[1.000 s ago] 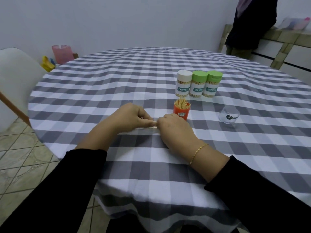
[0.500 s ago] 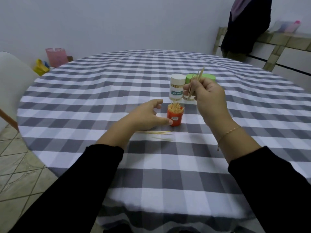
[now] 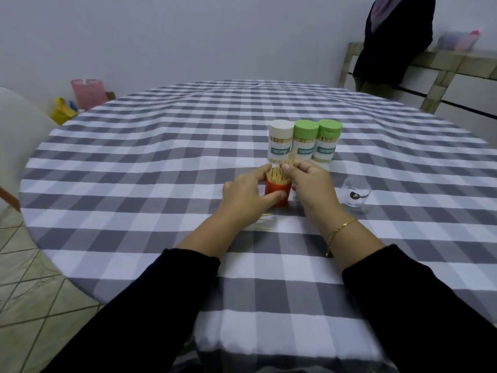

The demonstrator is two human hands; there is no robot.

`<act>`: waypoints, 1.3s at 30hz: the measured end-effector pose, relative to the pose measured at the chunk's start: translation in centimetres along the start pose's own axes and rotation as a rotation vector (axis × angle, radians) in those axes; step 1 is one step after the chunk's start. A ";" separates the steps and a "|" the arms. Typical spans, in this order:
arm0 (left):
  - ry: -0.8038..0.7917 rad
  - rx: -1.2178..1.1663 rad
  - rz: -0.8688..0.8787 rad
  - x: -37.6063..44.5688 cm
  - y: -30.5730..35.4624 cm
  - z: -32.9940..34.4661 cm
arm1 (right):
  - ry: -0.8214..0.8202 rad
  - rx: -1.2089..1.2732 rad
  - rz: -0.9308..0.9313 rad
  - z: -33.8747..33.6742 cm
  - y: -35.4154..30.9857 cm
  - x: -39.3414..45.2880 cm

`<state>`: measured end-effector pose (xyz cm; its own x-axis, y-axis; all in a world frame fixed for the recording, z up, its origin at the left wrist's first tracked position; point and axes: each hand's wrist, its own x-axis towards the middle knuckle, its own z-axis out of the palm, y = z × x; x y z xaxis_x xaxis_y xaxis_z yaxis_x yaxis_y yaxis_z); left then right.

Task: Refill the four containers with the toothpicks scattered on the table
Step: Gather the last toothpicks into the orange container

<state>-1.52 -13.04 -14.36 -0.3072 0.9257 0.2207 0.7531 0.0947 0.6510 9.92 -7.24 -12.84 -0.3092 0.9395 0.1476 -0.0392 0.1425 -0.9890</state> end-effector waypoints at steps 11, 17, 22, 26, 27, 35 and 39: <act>0.012 -0.010 0.006 0.1 -0.5 0.2 | -0.087 -0.048 -0.183 0.2 0.7 -0.1; 0.012 -0.012 0.002 -0.1 -0.6 0.2 | -0.148 -0.546 -0.403 1.0 1.6 0.0; -0.012 -0.037 -0.047 -0.6 -0.1 -0.2 | -0.114 -0.529 -0.424 1.0 2.0 0.1; -0.053 -0.095 -0.060 -1.0 -0.1 -0.5 | -0.024 -0.343 -0.310 0.6 1.8 0.5; -0.065 -0.101 -0.055 -1.1 -0.1 -0.6 | -0.026 -0.325 -0.267 0.6 1.6 0.5; -0.118 -0.049 -0.048 -1.1 0.1 -1.0 | -0.232 -0.261 -0.047 -0.3 1.2 0.5; -0.149 -0.006 -0.038 -1.4 0.1 -2.4 | -0.249 -0.210 -0.037 -1.1 0.3 0.4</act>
<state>-2.38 -15.19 -12.83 -0.2454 0.9656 0.0859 0.7390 0.1290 0.6612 10.80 -6.52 -13.11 -0.5354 0.8310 0.1510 0.1343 0.2602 -0.9562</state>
